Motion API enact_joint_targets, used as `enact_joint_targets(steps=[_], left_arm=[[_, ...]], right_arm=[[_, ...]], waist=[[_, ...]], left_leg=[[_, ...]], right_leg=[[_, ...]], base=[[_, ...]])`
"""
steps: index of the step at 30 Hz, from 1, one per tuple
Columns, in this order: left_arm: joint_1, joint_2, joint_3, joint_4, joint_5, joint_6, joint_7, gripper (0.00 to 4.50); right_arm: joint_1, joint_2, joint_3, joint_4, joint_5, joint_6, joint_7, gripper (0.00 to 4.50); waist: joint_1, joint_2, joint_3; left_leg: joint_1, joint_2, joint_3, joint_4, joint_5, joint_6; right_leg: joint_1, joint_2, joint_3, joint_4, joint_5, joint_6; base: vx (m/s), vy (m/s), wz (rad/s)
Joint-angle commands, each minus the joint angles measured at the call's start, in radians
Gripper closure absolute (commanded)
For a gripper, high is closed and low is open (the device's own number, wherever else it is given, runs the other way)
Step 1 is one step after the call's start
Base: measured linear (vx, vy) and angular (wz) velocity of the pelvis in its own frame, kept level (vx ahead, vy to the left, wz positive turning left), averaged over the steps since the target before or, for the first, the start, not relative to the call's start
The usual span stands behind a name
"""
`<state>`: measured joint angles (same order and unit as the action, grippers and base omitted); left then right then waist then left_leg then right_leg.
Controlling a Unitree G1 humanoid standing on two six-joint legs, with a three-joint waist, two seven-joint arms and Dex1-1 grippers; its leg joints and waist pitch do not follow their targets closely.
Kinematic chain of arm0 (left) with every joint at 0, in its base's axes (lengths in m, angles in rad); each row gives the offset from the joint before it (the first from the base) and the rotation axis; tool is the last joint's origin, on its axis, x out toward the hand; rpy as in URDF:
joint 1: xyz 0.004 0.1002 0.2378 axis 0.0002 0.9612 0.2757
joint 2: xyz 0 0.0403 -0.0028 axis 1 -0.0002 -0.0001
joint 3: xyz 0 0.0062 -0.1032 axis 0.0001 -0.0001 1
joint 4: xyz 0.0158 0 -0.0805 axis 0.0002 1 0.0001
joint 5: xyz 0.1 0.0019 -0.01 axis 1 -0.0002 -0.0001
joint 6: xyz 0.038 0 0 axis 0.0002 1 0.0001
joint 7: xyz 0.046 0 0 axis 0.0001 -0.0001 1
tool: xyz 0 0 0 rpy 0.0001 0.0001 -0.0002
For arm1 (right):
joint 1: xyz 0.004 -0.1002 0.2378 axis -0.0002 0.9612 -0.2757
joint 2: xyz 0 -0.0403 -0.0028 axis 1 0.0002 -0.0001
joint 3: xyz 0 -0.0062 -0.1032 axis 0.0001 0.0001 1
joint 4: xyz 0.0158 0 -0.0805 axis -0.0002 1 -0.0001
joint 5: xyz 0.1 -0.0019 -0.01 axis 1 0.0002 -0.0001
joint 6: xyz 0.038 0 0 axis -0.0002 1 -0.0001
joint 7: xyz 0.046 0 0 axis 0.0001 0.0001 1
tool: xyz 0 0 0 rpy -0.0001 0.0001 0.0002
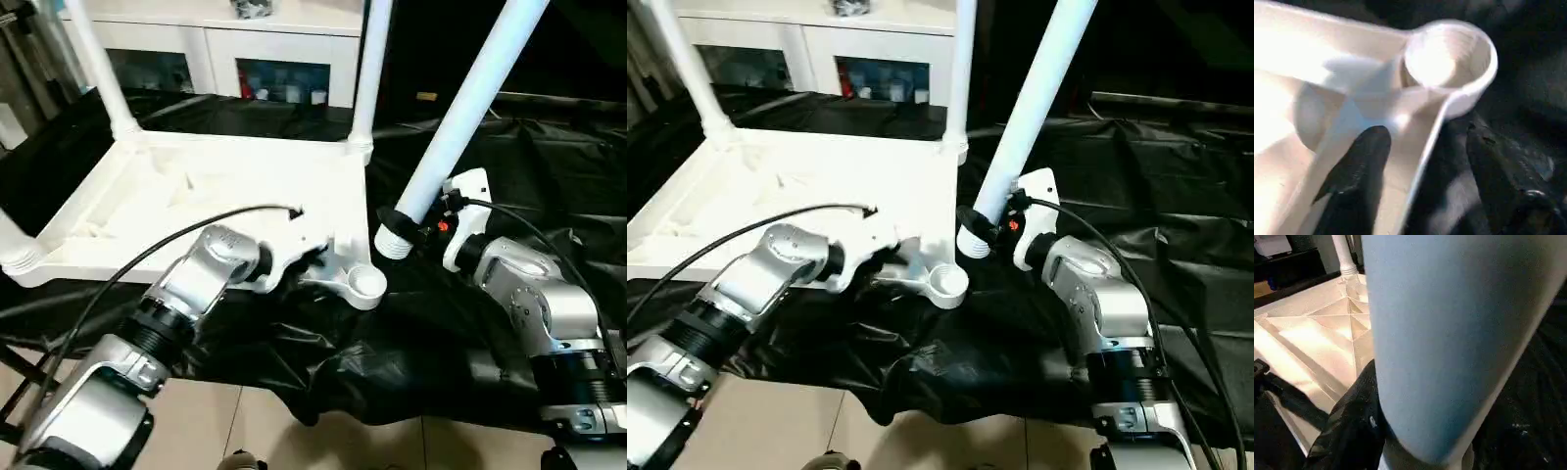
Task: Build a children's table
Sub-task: Pick table leg, then insert table leg to table base
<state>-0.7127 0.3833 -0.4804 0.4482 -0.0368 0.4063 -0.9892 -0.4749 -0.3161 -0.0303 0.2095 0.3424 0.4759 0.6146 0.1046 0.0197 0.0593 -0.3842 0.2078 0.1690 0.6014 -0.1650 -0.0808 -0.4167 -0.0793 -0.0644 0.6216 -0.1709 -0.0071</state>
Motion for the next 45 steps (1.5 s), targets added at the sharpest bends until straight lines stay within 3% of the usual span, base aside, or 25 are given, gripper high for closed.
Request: enact_joint_targets(steps=[1,4,5,15,17,25,29,33,34,38,40,43,45], left_arm=[[-0.024,0.004,-0.006,0.007,0.014,0.002,0.001,1.97],[-0.03,-0.006,0.007,0.04,0.031,-0.017,-0.012,1.94],[-0.033,-0.01,0.011,0.058,0.036,-0.028,-0.014,2.19],[-0.04,-0.013,0.013,0.082,0.046,-0.006,-0.005,2.9],[-0.042,-0.014,0.015,0.087,0.05,0.005,-0.004,3.22],[-0.036,-0.041,0.046,0.088,0.048,0.161,0.07,3.76],[-0.017,-0.079,0.109,0.055,0.039,0.263,0.176,3.89],[0.001,-0.092,0.148,0.015,0.052,0.342,0.253,4.15],[0.011,-0.091,0.152,-0.002,0.063,0.358,0.274,4.15],[0.061,-0.084,0.166,-0.067,0.057,0.304,0.288,4.3],[0.097,-0.072,0.153,-0.096,0.051,0.168,0.26,4.43],[0.127,-0.056,0.137,-0.119,0.045,0.108,0.221,4.5],[0.152,-0.048,0.133,-0.147,0.022,0.089,0.175,4.5]], right_arm=[[0.001,-0.006,0.005,-0.023,-0.002,-0.008,0.001,2.6],[0.002,-0.005,0.006,-0.024,-0.005,-0.007,0.004,2.6],[0.003,-0.002,0.007,-0.026,-0.007,-0.006,0.006,2.6],[0.006,-0.001,0.015,-0.024,-0.009,-0.009,0.011,2.6],[0.006,-0.001,0.015,-0.024,-0.009,-0.009,0.012,2.6],[0.01,0.005,0.023,-0.034,-0.008,0.002,0.007,2.6],[0.023,0.022,0.035,-0.049,-0.007,0.024,-0.009,2.6],[0.029,0.041,0.044,-0.059,-0.006,0.039,-0.031,2.6],[0.03,0.048,0.048,-0.061,-0.007,0.044,-0.039,2.6],[0.034,0.066,0.058,-0.067,-0.009,0.058,-0.053,2.6],[0.035,0.069,0.061,-0.067,-0.014,0.056,-0.055,2.6],[0.031,0.07,0.06,-0.064,-0.016,0.056,-0.06,2.6],[0.029,0.07,0.059,-0.064,-0.015,0.057,-0.061,2.6]], waist=[[-0.002,0.005,-0.082],[-0.003,0.006,-0.08],[-0.003,0.006,-0.079],[-0.003,0.008,-0.081],[-0.003,0.007,-0.08],[-0.005,0.007,-0.08],[-0.019,0.002,-0.081],[-0.03,0.002,-0.079],[-0.031,-0.005,-0.079],[-0.037,0.002,-0.078],[-0.034,-0.002,-0.079],[-0.029,0.003,-0.079],[-0.017,-0.002,-0.079]], left_leg=[[0.015,0.007,0.001,-0.067,-0.197,-0.015],[0.015,0.007,0.001,-0.067,-0.208,-0.014],[0.016,0.006,0.001,-0.067,-0.218,-0.013],[0.016,0.008,0.0,-0.067,-0.209,-0.01],[0.016,0.008,0.0,-0.068,-0.214,-0.012],[0.012,0.007,0.0,-0.067,-0.198,-0.007],[0.006,0.003,0.0,-0.064,-0.177,0.008],[0.007,0.004,0.0,-0.064,-0.18,0.017],[0.006,0.003,0.0,-0.064,-0.179,0.02],[0.007,0.006,-0.001,-0.066,-0.178,0.026],[0.01,0.009,-0.002,-0.068,-0.182,0.028],[0.014,0.011,0.0,-0.069,-0.185,0.02],[0.015,0.012,0.002,-0.07,-0.184,0.016]], right_leg=[[0.065,-0.047,0.037,-0.068,-0.132,-0.206],[0.065,-0.048,0.037,-0.072,-0.16,-0.205],[0.065,-0.049,0.037,-0.075,-0.181,-0.2],[0.065,-0.049,0.037,-0.072,-0.158,-0.208],[0.065,-0.049,0.037,-0.072,-0.164,-0.208],[0.068,-0.05,0.036,-0.071,-0.152,-0.216],[0.075,-0.049,0.034,-0.069,-0.126,-0.227],[0.072,-0.047,0.034,-0.076,-0.162,-0.219],[0.072,-0.047,0.033,-0.077,-0.167,-0.217],[0.069,-0.046,0.033,-0.079,-0.174,-0.216],[0.066,-0.047,0.034,-0.08,-0.179,-0.211],[0.061,-0.046,0.035,-0.078,-0.166,-0.207],[0.061,-0.05,0.037,-0.076,-0.179,-0.2]], base=[[0.0,0.0,0.0],[0.0,0.0,0.0],[0.0,0.0,0.0],[0.0,0.0,0.0],[0.0,0.0,0.0],[0.0,0.0,0.0],[0.0,0.0,0.0],[0.0,0.0,0.0],[0.0,0.0,0.0],[0.0,0.0,0.0],[0.0,0.0,0.0],[0.0,0.0,0.0],[0.0,0.0,0.0]])
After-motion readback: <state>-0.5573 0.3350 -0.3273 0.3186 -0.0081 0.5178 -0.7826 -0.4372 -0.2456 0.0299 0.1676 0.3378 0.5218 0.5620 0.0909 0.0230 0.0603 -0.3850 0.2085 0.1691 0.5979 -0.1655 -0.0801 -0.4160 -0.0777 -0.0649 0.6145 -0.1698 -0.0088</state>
